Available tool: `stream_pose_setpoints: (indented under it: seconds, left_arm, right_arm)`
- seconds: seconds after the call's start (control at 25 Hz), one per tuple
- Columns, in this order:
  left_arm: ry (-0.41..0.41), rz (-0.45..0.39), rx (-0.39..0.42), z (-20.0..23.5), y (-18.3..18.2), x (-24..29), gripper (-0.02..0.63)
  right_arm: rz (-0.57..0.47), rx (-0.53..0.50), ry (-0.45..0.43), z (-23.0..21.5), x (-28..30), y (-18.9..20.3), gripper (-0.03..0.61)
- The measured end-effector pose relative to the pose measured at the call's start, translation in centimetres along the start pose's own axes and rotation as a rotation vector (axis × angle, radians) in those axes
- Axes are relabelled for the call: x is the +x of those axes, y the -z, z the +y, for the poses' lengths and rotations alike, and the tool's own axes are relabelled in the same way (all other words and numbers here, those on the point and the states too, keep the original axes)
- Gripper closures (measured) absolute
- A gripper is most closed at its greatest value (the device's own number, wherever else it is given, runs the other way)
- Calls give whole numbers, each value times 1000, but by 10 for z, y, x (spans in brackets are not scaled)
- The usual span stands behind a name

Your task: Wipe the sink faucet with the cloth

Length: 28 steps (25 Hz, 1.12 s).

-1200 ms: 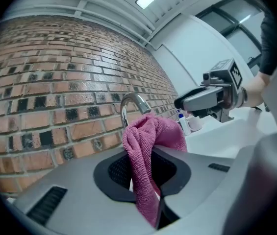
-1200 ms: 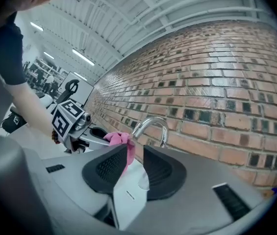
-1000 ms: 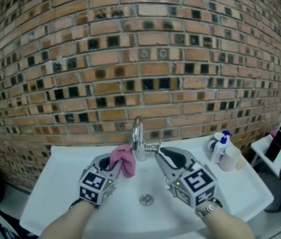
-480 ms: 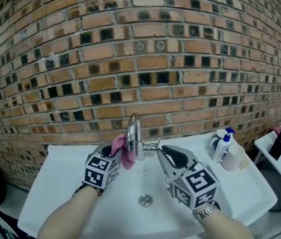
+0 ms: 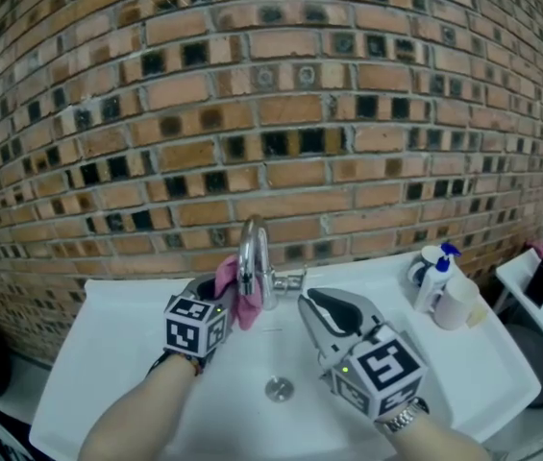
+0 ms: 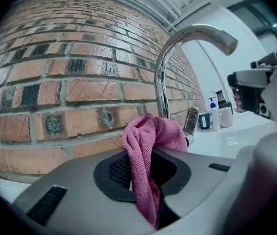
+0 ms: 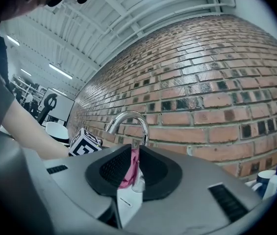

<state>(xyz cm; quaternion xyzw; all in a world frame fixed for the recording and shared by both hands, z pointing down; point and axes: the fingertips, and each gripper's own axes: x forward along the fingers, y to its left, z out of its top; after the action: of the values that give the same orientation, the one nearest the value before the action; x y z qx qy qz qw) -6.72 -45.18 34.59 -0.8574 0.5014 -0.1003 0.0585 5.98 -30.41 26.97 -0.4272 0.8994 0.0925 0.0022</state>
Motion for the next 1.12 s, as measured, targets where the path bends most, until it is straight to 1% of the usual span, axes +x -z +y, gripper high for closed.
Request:
stream_pose_setpoints:
  seconds: [0.32,0.52,0.72,0.88,1.12]
  left_arm:
    - [29,1,-30,-10,4,18,552]
    - [24,-30,-64,-12,-3,23,557]
    - [27,-77,-71,-12,-18,20,560]
    - [33,-98,-65,-12,-28,19,560]
    - [66,-138,-68,-16,-51,18,560]
  right_arm:
    - [1,-1,-34,7,0,3,514]
    - [-4,-5,-46,8,1,5,514]
    - [-2,-8,-54,11,1,3,514]
    - [-2,-10,-58,12,1,3,514]
    - [-1,-14,-61,13,1,4,514]
